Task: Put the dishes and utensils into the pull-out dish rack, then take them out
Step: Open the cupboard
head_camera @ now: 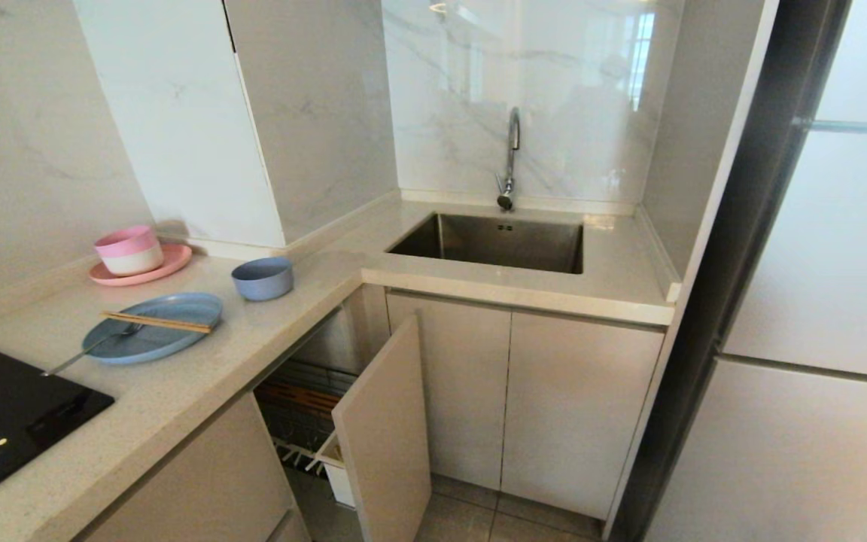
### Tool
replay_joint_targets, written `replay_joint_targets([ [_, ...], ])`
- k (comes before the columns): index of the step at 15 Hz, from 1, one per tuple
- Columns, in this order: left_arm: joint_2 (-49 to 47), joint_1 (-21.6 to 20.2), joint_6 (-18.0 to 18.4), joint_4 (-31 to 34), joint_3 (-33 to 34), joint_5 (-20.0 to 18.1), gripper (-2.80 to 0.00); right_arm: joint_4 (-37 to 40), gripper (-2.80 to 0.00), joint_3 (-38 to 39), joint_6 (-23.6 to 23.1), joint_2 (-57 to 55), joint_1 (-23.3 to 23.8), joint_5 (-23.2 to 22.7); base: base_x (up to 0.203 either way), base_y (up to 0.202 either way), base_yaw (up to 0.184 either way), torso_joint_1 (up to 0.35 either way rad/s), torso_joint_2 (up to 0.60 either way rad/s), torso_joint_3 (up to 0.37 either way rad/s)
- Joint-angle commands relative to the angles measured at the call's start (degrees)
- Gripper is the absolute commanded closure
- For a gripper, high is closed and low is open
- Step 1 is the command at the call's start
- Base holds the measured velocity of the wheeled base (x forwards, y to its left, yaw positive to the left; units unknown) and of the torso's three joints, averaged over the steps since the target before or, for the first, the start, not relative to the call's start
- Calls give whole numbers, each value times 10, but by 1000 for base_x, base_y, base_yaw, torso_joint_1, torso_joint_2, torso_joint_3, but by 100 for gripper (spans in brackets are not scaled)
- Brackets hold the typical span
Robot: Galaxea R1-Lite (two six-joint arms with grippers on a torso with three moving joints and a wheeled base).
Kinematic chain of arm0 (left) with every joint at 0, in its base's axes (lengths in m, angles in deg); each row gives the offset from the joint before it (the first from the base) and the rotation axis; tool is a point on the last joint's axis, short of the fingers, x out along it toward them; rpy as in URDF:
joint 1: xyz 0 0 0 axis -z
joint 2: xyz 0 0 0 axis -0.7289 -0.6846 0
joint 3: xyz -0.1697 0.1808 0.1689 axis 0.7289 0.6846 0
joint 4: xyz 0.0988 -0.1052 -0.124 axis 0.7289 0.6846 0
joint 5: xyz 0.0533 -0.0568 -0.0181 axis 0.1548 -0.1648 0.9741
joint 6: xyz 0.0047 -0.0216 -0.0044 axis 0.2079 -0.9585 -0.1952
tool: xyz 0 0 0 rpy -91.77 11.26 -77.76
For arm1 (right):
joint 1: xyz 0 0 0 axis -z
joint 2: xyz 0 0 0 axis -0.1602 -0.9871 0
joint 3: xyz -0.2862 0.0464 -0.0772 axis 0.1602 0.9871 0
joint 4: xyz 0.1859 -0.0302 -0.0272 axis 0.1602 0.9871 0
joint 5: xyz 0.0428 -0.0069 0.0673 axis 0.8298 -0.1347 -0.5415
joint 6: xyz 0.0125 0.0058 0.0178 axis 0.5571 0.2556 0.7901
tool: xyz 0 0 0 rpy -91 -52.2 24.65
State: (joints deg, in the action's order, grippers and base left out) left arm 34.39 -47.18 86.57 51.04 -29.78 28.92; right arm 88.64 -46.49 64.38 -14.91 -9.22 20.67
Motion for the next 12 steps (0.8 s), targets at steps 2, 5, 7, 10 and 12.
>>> replay_joint_targets([
  [2,0,0,0,0,0,0,0,0,0,0,0,-1,0,0,0,0,0,0,0,0],
  [5,0,0,0,0,0,0,0,0,0,0,0,-1,0,0,0,0,0,0,0,0],
  [7,0,0,0,0,0,0,0,0,0,0,0,-1,0,0,0,0,0,0,0,0],
  [10,0,0,6,0,-1,0,0,0,0,0,0,-1,0,0,0,0,0,0,0,0],
  [12,0,0,6,3,-13,-1,0,0,0,0,0,-1,0,0,0,0,0,0,0,0],
])
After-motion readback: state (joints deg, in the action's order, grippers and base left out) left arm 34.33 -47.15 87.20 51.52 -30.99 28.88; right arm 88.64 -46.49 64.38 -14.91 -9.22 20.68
